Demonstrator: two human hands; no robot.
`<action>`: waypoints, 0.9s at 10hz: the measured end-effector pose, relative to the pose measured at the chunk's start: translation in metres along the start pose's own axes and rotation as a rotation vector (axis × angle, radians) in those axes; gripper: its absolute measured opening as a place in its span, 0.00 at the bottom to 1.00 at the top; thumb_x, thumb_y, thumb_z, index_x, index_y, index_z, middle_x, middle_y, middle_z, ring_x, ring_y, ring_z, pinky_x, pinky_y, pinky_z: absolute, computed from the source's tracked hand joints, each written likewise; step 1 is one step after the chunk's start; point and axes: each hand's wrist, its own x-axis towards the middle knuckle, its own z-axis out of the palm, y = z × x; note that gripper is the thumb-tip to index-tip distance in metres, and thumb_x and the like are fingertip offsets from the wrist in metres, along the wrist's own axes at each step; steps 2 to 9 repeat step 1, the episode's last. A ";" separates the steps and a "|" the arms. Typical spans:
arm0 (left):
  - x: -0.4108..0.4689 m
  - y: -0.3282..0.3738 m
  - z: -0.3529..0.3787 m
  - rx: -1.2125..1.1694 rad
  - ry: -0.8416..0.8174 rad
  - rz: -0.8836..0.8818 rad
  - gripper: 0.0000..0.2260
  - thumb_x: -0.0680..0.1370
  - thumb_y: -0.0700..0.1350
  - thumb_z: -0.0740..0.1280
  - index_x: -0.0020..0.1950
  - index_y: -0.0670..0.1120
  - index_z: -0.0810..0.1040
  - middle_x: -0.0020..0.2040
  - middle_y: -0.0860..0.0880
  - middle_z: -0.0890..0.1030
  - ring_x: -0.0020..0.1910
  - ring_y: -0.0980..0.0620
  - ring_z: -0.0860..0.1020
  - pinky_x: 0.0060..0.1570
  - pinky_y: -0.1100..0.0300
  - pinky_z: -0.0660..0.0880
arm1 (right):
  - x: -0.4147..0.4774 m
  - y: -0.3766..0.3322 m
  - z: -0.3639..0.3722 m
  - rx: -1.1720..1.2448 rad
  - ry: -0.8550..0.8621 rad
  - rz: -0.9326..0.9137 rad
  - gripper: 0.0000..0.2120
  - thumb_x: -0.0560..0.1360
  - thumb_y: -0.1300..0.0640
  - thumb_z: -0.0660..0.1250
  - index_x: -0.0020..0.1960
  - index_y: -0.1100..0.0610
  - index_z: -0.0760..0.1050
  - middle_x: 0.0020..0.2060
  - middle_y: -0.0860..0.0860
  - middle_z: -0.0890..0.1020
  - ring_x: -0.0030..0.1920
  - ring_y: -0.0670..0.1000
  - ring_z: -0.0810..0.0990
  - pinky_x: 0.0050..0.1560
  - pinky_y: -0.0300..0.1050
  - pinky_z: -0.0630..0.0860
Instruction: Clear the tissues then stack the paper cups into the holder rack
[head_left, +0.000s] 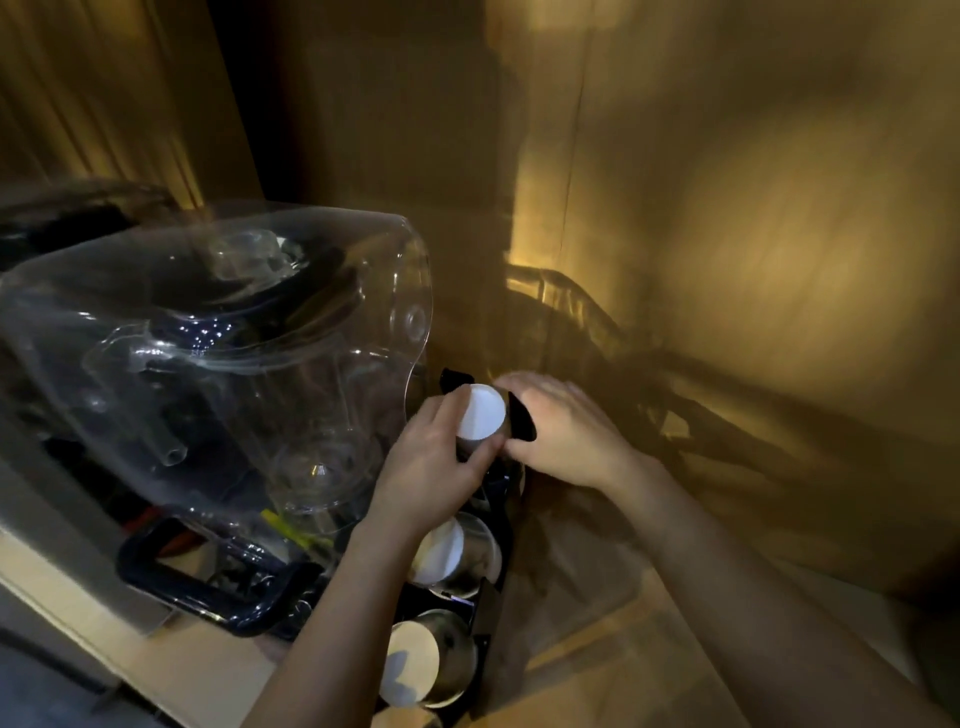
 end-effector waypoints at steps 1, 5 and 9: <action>0.009 0.016 -0.010 0.113 0.080 0.088 0.29 0.75 0.60 0.61 0.73 0.49 0.63 0.73 0.47 0.66 0.71 0.48 0.65 0.66 0.52 0.65 | -0.008 0.006 -0.028 0.047 0.057 0.083 0.34 0.71 0.43 0.66 0.71 0.44 0.53 0.72 0.49 0.64 0.69 0.53 0.63 0.66 0.52 0.62; 0.009 0.016 -0.010 0.113 0.080 0.088 0.29 0.75 0.60 0.61 0.73 0.49 0.63 0.73 0.47 0.66 0.71 0.48 0.65 0.66 0.52 0.65 | -0.008 0.006 -0.028 0.047 0.057 0.083 0.34 0.71 0.43 0.66 0.71 0.44 0.53 0.72 0.49 0.64 0.69 0.53 0.63 0.66 0.52 0.62; 0.009 0.016 -0.010 0.113 0.080 0.088 0.29 0.75 0.60 0.61 0.73 0.49 0.63 0.73 0.47 0.66 0.71 0.48 0.65 0.66 0.52 0.65 | -0.008 0.006 -0.028 0.047 0.057 0.083 0.34 0.71 0.43 0.66 0.71 0.44 0.53 0.72 0.49 0.64 0.69 0.53 0.63 0.66 0.52 0.62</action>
